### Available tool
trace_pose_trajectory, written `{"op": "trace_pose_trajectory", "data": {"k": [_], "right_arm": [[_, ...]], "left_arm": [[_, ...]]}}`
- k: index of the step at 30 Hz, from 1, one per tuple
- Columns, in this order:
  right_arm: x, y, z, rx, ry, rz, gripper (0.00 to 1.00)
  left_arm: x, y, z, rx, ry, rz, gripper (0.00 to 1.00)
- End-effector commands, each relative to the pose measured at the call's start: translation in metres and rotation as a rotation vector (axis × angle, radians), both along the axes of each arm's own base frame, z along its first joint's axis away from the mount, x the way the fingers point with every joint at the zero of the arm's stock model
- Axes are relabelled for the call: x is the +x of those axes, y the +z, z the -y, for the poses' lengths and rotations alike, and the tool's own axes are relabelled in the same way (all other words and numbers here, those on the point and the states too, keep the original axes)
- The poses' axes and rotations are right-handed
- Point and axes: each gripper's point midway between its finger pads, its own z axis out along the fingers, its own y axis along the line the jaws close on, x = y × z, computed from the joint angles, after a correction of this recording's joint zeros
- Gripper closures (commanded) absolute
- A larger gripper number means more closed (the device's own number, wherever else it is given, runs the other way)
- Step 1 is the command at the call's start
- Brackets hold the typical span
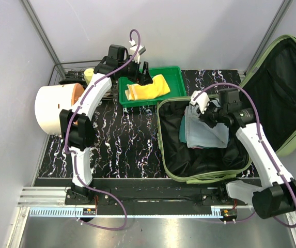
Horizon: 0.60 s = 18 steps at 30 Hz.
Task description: Open, take out, and arrange the luggage
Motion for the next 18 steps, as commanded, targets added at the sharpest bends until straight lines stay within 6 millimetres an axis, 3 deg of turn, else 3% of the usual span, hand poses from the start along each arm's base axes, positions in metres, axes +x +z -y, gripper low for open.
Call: {"op": "trace_pose_trajectory", "data": {"k": [1, 8, 10, 11, 14, 18], "right_arm": [[-0.032, 0.004, -0.02, 0.054, 0.185, -0.032, 1.0], [-0.055, -0.055, -0.023, 0.015, 0.311, -0.151, 1.0], [-0.054, -0.065, -0.018, -0.009, 0.293, -0.179, 0.84], [-0.053, -0.067, -0.017, -0.014, 0.287, -0.195, 0.62], [-0.059, -0.063, -0.019, -0.012, 0.316, -0.183, 0.27], [-0.074, -0.06, -0.023, 0.015, 0.385, -0.154, 0.01]], "left_arm": [[-0.005, 0.023, 0.003, -0.039, -0.017, 0.041, 0.18], [-0.007, 0.016, 0.001, -0.026, -0.013, 0.03, 0.18], [-0.009, 0.014, 0.001, -0.025, -0.016, 0.022, 0.18], [-0.009, 0.014, 0.001, -0.024, -0.013, 0.023, 0.18], [-0.009, 0.014, 0.0, -0.021, -0.011, 0.023, 0.18], [-0.009, 0.014, 0.002, -0.025, -0.014, 0.021, 0.18]]}}
